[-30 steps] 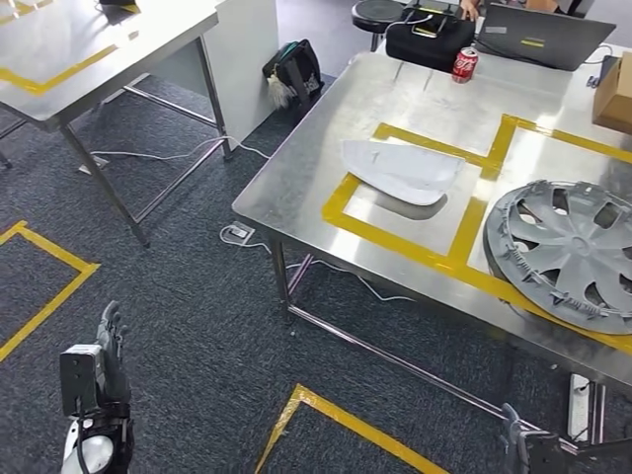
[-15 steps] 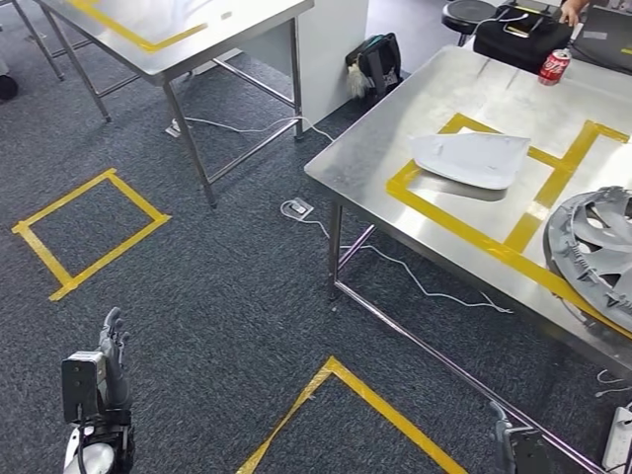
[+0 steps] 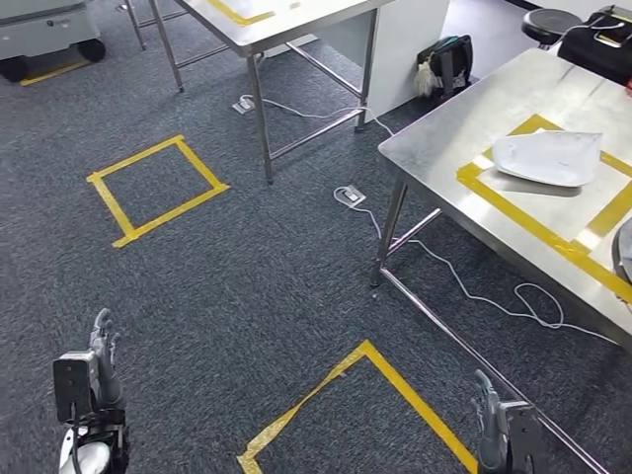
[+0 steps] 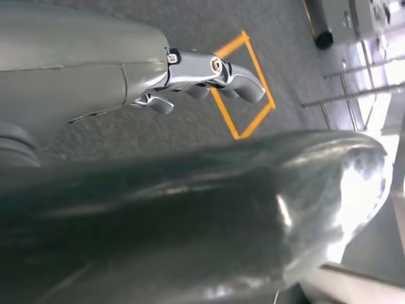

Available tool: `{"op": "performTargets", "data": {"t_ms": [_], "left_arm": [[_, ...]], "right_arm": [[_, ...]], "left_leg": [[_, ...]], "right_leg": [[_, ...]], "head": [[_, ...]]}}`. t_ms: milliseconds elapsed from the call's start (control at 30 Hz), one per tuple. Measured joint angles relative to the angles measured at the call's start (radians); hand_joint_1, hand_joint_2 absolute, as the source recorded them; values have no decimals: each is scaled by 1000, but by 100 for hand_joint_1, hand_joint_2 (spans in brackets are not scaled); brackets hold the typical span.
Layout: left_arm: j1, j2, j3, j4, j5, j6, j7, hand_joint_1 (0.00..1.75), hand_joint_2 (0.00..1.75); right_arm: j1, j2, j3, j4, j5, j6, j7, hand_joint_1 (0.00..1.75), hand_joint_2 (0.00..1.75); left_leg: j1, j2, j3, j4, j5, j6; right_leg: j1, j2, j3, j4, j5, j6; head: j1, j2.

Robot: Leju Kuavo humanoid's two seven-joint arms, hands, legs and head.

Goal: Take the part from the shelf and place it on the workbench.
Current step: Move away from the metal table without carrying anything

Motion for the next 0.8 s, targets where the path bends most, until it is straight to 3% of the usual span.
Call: {"op": "performTargets", "data": {"t_ms": [67, 133, 167, 200, 267, 300, 333, 367, 400, 433, 467, 500, 533, 567, 633, 700, 767, 800], "left_arm": [[5, 7, -4, -2, -12, 17, 16, 0, 0], [26, 23, -8, -9, -20, 37, 32, 0, 0], [40, 33, -10, -14, -17, 44, 35, 0, 0], [51, 42, -12, -20, -14, 51, 36, 0, 0], [62, 55, -16, -30, -7, 59, 36, 0, 0], [64, 60, -19, -35, -3, 62, 36, 0, 0], [67, 65, -23, -39, 1, 64, 36, 0, 0], [71, 70, -26, -43, 6, 66, 36, 0, 0], [76, 74, -29, -47, 11, 68, 36, 0, 0], [79, 79, -32, -51, 16, 70, 37, 0, 0], [80, 81, -34, -55, 20, 71, 38, 0, 0], [80, 84, -36, -60, 23, 72, 39, 0, 0], [80, 87, -39, -64, 26, 73, 40, 0, 0], [80, 91, -43, -67, 29, 73, 41, 0, 0], [86, 100, -51, -72, 41, 66, 41, 0, 0], [89, 108, -59, -77, 54, 53, 39, 0, 0], [86, 113, -66, -84, 56, 44, 36, 0, 0], [86, 115, -70, -87, 56, 43, 35, 0, 0]], "right_arm": [[-34, -5, 28, 18, 24, 8, -1, 0, 0], [-55, -10, 54, 33, 48, 14, -2, 0, 0], [-62, -12, 65, 41, 54, 16, -3, 0, 0], [-66, -14, 74, 47, 58, 17, -4, 0, 0], [-70, -18, 89, 59, 63, 15, -5, 0, 0], [-70, -21, 96, 64, 65, 13, -4, 0, 0], [-70, -23, 101, 68, 65, 11, -2, 0, 0], [-71, -25, 106, 71, 64, 9, -1, 0, 0], [-71, -27, 110, 74, 64, 7, 0, 0, 0], [-71, -29, 114, 76, 64, 4, 1, 0, 0], [-71, -32, 118, 77, 64, 1, 3, 0, 0], [-70, -35, 122, 78, 63, -2, 3, 0, 0], [-70, -39, 125, 79, 62, -6, 4, 0, 0], [-70, -43, 129, 79, 61, -10, 5, 0, 0], [-72, -50, 137, 79, 58, -23, 5, 0, 0], [-69, -56, 147, 77, 56, -36, 5, 0, 0], [-60, -66, 156, 75, 54, -49, 5, 0, 0], [-56, -71, 158, 74, 53, -54, 5, 0, 0]], "left_leg": [[2, -24, -10, -6, 27, -11], [5, -39, -14, -14, 45, -24], [5, -29, -21, -6, 27, -28], [5, -11, -31, 20, -12, -31], [6, 35, -61, 132, -133, -40], [9, 46, -72, 199, -176, -47], [12, 52, -76, 256, -192, -53], [17, 56, -69, 288, -180, -60], [21, 60, -46, 288, -154, -66], [26, 73, -4, 251, -128, -72], [29, 98, 54, 188, -117, -78], [28, 124, 111, 114, -124, -79], [26, 144, 153, 55, -137, -72], [22, 154, 174, 19, -150, -62], [15, 136, 165, 3, -151, -32], [13, 115, 149, 1, -137, -8], [11, 91, 127, 0, -117, 7], [9, 77, 115, 0, -106, 10]], "right_leg": [[2, 25, 44, -80, -16, -5], [5, 3, 32, -86, 0, -11], [4, -11, 23, -88, 12, -19], [2, -26, 12, -91, 26, -25], [1, -59, -13, -93, 53, -31], [0, -76, -27, -92, 66, -31], [0, -93, -42, -91, 78, -29], [0, -109, -59, -89, 90, -26], [-1, -124, -78, -85, 101, -22], [-2, -138, -95, -78, 109, -16], [-2, -151, -110, -70, 115, -11], [-1, -164, -122, -60, 118, -6], [0, -177, -130, -50, 122, 1], [-1, -189, -135, -44, 126, 7], [-8, -205, -139, -39, 134, 23], [-16, -160, -155, -9, 100, 36], [-17, -91, -193, 99, 15, 40], [-15, -74, -214, 169, -25, 39]], "head": [[3, 0], [7, 0], [6, 0], [3, 0], [-1, 0], [-2, 0], [-2, 0], [-2, 0], [-2, 0], [-2, 0], [-3, 0], [-2, 0], [-2, 0], [-2, 0], [-2, 0], [-1, 0], [0, 0], [0, 0]]}}
